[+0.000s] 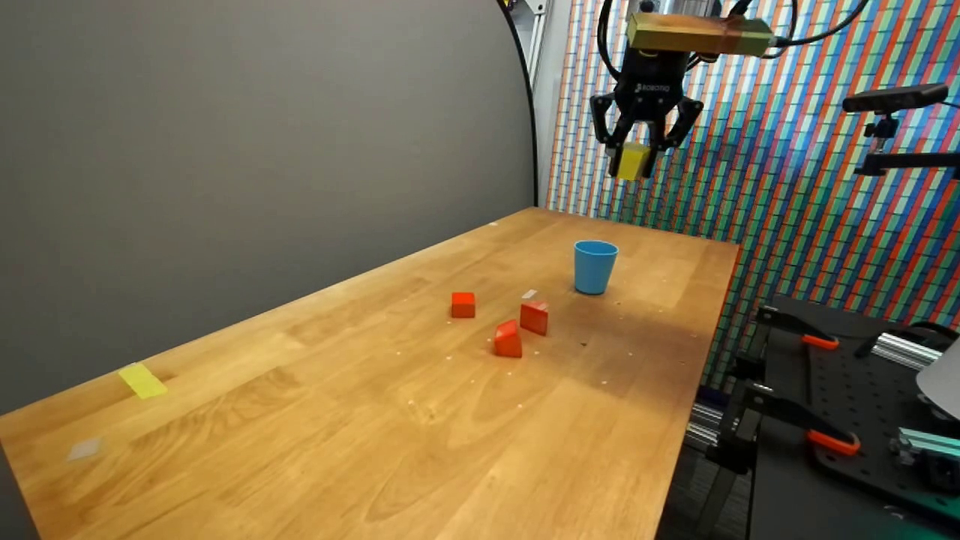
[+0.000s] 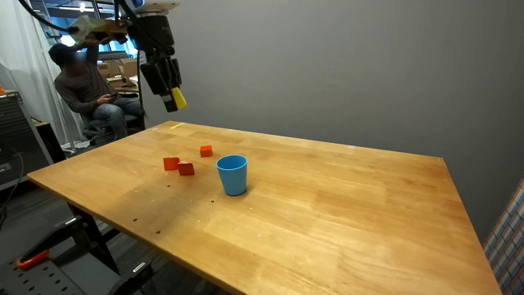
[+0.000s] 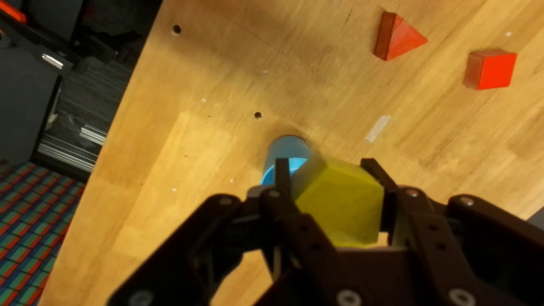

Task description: Put the yellow block in the cup

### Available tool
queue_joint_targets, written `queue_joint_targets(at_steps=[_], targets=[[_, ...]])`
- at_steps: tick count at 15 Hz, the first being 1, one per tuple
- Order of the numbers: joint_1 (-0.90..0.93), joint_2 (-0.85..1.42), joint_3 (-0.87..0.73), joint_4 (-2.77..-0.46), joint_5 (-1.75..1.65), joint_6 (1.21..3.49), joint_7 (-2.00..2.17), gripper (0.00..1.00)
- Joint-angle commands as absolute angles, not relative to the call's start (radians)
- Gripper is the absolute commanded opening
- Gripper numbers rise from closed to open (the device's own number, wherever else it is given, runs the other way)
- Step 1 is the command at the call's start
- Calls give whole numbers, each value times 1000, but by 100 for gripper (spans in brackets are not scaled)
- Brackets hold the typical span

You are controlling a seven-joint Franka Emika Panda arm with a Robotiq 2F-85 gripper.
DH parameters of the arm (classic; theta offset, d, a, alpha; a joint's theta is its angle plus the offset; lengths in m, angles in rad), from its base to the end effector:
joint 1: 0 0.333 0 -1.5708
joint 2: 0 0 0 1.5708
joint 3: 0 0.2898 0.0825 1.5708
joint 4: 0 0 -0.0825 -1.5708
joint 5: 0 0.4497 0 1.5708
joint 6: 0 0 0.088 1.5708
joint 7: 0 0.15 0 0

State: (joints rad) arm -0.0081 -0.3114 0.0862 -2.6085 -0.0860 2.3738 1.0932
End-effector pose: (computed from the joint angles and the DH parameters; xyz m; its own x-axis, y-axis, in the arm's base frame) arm 0.4791 0.0299 0.2541 0.5699 -0.8138 0.1133 -0.8174 -0.5756 -0.0223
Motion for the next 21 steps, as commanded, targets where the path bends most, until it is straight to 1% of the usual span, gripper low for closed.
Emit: queue_joint_targets(at_steps=[1,4,8,21], targets=[[-61,-288,99,-2639,-98,2447,1164,19],[-113,-246,110,-2613,-177,2436,1267,19],[-130,-186,101,-2574,-258,2438,1340,19],[-86,71,11,-2411,-311,2488,1334,19]])
